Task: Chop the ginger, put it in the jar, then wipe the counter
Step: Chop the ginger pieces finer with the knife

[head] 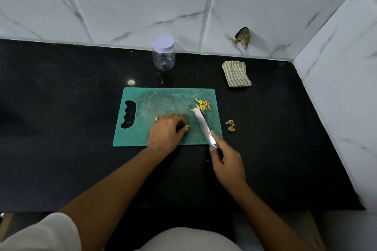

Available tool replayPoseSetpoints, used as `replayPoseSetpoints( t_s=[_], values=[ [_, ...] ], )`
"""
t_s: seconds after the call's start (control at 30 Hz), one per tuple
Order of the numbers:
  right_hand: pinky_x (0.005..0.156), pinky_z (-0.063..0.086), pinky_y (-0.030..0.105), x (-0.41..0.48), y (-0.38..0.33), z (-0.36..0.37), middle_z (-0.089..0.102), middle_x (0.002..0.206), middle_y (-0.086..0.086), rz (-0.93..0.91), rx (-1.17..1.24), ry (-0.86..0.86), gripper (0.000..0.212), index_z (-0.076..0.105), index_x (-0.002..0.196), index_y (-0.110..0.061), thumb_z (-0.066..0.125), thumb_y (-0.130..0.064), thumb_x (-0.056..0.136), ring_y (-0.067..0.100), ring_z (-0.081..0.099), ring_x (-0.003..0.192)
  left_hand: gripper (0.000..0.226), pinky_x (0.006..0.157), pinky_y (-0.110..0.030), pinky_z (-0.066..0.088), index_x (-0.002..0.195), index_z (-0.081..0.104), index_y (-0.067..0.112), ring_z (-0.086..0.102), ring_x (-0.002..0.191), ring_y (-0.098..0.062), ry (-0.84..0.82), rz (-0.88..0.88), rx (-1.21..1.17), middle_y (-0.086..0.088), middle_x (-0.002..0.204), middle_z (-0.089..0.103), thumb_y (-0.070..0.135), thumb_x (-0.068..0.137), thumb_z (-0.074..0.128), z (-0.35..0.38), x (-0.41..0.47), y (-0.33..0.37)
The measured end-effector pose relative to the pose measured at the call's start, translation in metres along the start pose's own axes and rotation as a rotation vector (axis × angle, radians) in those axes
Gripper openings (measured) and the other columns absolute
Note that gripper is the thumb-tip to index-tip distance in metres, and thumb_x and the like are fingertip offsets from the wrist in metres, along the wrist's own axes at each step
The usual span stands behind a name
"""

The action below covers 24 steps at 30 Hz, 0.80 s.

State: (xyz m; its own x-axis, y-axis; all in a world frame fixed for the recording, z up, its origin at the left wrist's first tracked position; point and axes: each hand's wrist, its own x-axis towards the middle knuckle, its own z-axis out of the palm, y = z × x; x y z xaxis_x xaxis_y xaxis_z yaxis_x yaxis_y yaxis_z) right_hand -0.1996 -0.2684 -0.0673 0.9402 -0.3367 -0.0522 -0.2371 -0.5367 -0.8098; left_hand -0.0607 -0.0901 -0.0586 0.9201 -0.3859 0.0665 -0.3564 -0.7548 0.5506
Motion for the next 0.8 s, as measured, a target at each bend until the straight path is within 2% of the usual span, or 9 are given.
replayPoseSetpoints(
  t_s=[0.13, 0.3, 0.47, 0.63, 0.7, 0.8],
  values=[
    [0.069, 0.045, 0.019, -0.001, 0.001, 0.001, 0.074, 0.109, -0.005, 0.007, 0.002, 0.009, 0.048, 0.053, 0.148, -0.037, 0.057, -0.020, 0.104, 0.000, 0.065, 0.073, 0.012, 0.076, -0.033, 0.055, 0.102, 0.073, 0.031, 0.061, 0.089, -0.009, -0.034, 0.002, -0.088, 0.012, 0.099, 0.069, 0.030, 0.090, 0.074, -0.003, -0.003, -0.004],
    [0.069, 0.041, 0.017, -0.001, 0.000, 0.000, 0.072, 0.101, -0.007, 0.007, -0.002, 0.016, 0.048, 0.054, 0.148, -0.036, 0.058, -0.019, 0.103, -0.006, 0.059, 0.070, 0.015, 0.071, -0.029, 0.051, 0.096, 0.070, 0.031, 0.058, 0.084, -0.005, -0.016, -0.024, -0.095, 0.015, 0.093, 0.066, 0.021, 0.086, 0.076, -0.006, -0.012, -0.007],
    [0.071, 0.040, 0.015, 0.000, 0.002, 0.001, 0.075, 0.113, 0.003, 0.003, -0.018, 0.016, 0.049, 0.052, 0.149, -0.038, 0.057, -0.021, 0.103, -0.005, 0.053, 0.078, 0.012, 0.070, -0.024, 0.047, 0.098, 0.072, 0.032, 0.056, 0.088, -0.004, 0.011, 0.013, -0.037, 0.016, 0.097, 0.067, 0.027, 0.088, 0.077, -0.009, -0.019, -0.009],
    [0.070, 0.039, 0.011, -0.001, 0.001, 0.000, 0.074, 0.115, -0.002, -0.005, -0.025, 0.009, 0.049, 0.052, 0.150, -0.037, 0.056, -0.021, 0.104, -0.005, 0.055, 0.078, 0.008, 0.074, -0.035, 0.055, 0.096, 0.072, 0.033, 0.060, 0.088, -0.008, -0.012, 0.029, -0.052, 0.015, 0.095, 0.071, 0.029, 0.090, 0.074, -0.009, -0.012, -0.011],
    [0.070, 0.041, 0.012, -0.001, 0.000, 0.000, 0.074, 0.115, -0.004, 0.005, -0.024, 0.000, 0.049, 0.051, 0.150, -0.038, 0.056, -0.021, 0.104, -0.004, 0.060, 0.075, 0.008, 0.074, -0.035, 0.055, 0.097, 0.072, 0.033, 0.061, 0.088, -0.009, -0.007, 0.020, -0.053, 0.015, 0.094, 0.071, 0.029, 0.090, 0.073, -0.007, -0.009, -0.009],
    [0.073, 0.041, 0.013, -0.001, -0.001, -0.001, 0.074, 0.118, -0.004, 0.000, -0.032, 0.001, 0.049, 0.052, 0.149, -0.038, 0.056, -0.021, 0.104, -0.006, 0.058, 0.081, 0.010, 0.073, -0.033, 0.055, 0.099, 0.073, 0.032, 0.064, 0.090, -0.013, 0.030, 0.003, -0.037, 0.012, 0.097, 0.072, 0.027, 0.091, 0.071, -0.004, -0.004, -0.003]
  ],
)
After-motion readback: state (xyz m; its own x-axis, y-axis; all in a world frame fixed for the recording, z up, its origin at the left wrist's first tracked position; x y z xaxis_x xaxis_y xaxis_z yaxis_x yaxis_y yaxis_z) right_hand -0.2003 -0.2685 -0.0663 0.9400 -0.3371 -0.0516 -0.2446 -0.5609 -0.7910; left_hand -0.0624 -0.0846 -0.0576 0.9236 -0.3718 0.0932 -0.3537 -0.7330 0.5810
